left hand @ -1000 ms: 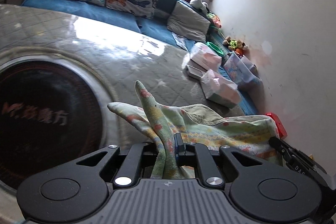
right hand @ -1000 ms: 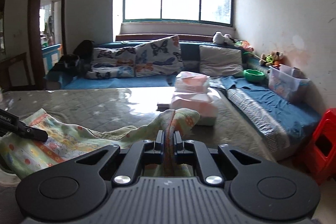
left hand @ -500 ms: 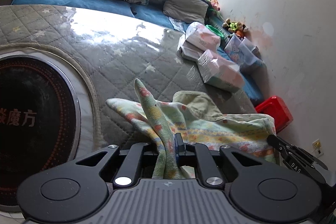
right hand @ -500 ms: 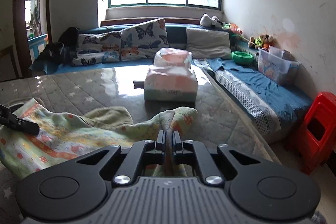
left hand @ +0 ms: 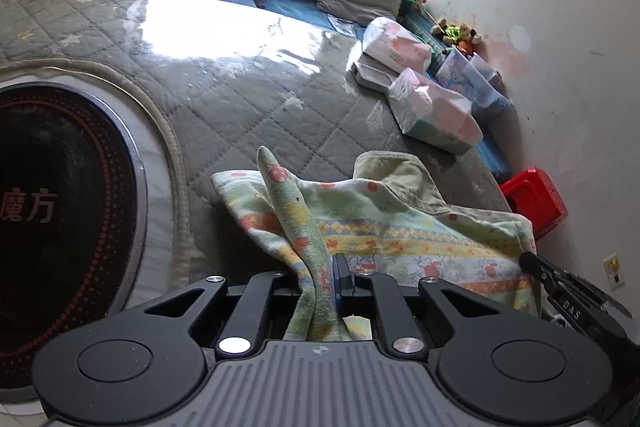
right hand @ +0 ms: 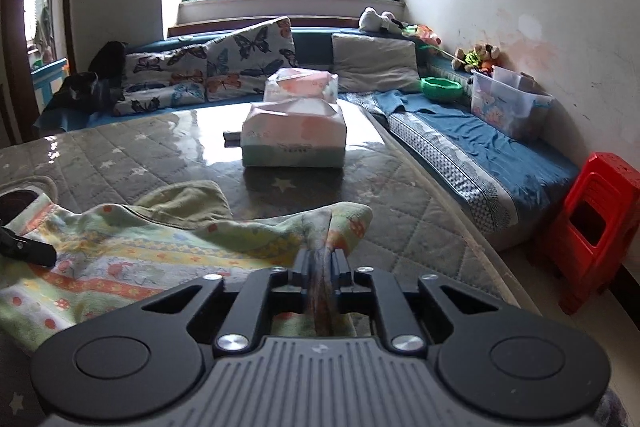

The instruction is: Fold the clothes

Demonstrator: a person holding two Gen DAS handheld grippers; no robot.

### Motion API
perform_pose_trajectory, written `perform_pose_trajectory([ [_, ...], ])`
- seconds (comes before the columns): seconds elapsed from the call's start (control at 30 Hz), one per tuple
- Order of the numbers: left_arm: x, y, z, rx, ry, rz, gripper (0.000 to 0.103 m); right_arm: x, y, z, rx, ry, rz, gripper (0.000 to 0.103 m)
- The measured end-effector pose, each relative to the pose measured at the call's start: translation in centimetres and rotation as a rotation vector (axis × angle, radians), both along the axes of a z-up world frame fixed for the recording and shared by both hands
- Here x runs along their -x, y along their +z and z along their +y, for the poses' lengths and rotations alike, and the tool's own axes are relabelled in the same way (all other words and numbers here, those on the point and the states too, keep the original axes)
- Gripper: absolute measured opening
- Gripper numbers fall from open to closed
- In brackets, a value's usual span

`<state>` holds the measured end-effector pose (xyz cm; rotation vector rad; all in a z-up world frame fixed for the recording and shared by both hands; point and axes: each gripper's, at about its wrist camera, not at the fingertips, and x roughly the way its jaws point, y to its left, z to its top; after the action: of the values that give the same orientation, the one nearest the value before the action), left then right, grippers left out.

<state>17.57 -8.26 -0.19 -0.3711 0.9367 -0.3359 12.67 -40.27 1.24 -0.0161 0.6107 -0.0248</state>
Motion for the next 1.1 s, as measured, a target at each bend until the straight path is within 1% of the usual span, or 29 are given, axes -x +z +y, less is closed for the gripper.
perform_pose_trajectory([
  [0.07, -0.1, -0.1, 0.1, -0.01, 0.004, 0.005, 0.016, 0.1, 0.0, 0.0, 0.001, -0.002, 0.002, 0.017],
  [0.1, 0.0, 0.0, 0.2, -0.015, 0.004, 0.003, 0.018, 0.1, 0.0, 0.0, 0.001, -0.003, 0.003, 0.02],
  [0.13, 0.0, 0.0, 0.2, -0.02, 0.003, 0.002, 0.025, 0.2, 0.0, 0.0, 0.001, -0.004, 0.004, 0.023],
  [0.17, 0.1, 0.1, 0.3, -0.026, 0.005, -0.001, 0.03, 0.3, 0.0, 0.1, -0.001, 0.002, 0.001, 0.026],
  [0.2, 0.2, 0.3, 0.3, -0.036, 0.012, -0.009, 0.039, 0.4, 0.1, 0.3, -0.003, 0.008, -0.003, 0.028],
  [0.23, 0.3, 0.4, 0.4, -0.047, 0.016, -0.018, 0.045, 0.5, 0.1, 0.4, -0.006, 0.015, -0.006, 0.032],
  [0.27, 0.5, 0.6, 0.4, -0.058, 0.02, -0.028, 0.046, 0.4, 0.2, 0.6, -0.013, 0.024, -0.005, 0.037],
  [0.33, 0.7, 0.9, 0.5, -0.079, 0.028, -0.045, 0.055, 0.4, 0.0, 1.0, -0.025, 0.04, -0.002, 0.041],
  [0.4, 0.8, 1.0, 0.7, -0.092, 0.034, -0.053, 0.057, 0.3, -0.3, 1.5, -0.047, 0.056, 0.008, 0.042],
  [0.47, 1.0, 1.0, 0.7, -0.111, 0.035, -0.056, 0.062, 0.2, -0.8, 1.9, -0.068, 0.071, 0.02, 0.051],
  [0.5, 1.1, 0.9, 0.7, -0.122, 0.035, -0.058, 0.066, 0.2, -1.0, 2.2, -0.071, 0.079, 0.026, 0.051],
  [0.53, 1.3, 0.9, 0.6, -0.131, 0.033, -0.062, 0.068, 0.2, -1.3, 2.5, -0.07, 0.085, 0.032, 0.051],
  [0.6, 1.5, 0.8, 0.7, -0.142, 0.031, -0.066, 0.07, 0.3, -1.8, 2.9, -0.072, 0.093, 0.048, 0.053],
  [0.63, 1.7, 0.8, 0.7, -0.145, 0.031, -0.067, 0.072, 0.3, -2.1, 3.1, -0.072, 0.096, 0.056, 0.055],
  [0.7, 1.9, 0.7, 0.8, -0.152, 0.031, -0.069, 0.076, 0.4, -2.7, 3.4, -0.068, 0.101, 0.069, 0.056],
  [0.77, 2.2, 0.5, 0.7, -0.162, 0.026, -0.071, 0.076, 0.7, -3.0, 3.5, -0.065, 0.103, 0.075, 0.058],
  [0.83, 2.5, 0.4, 0.7, -0.174, 0.024, -0.071, 0.081, 0.9, -2.9, 3.4, -0.071, 0.1, 0.073, 0.059],
  [0.97, 3.1, 0.2, 0.6, -0.194, 0.022, -0.072, 0.084, 1.8, -2.6, 3.6, -0.09, 0.108, 0.066, 0.063],
  [1.03, 3.5, 0.0, 0.5, -0.205, 0.019, -0.076, 0.09, 2.3, -2.5, 3.7, -0.099, 0.114, 0.062, 0.066],
  [1.1, 3.8, -0.1, 0.5, -0.217, 0.016, -0.079, 0.091, 2.8, -2.4, 3.9, -0.109, 0.12, 0.057, 0.068],
])
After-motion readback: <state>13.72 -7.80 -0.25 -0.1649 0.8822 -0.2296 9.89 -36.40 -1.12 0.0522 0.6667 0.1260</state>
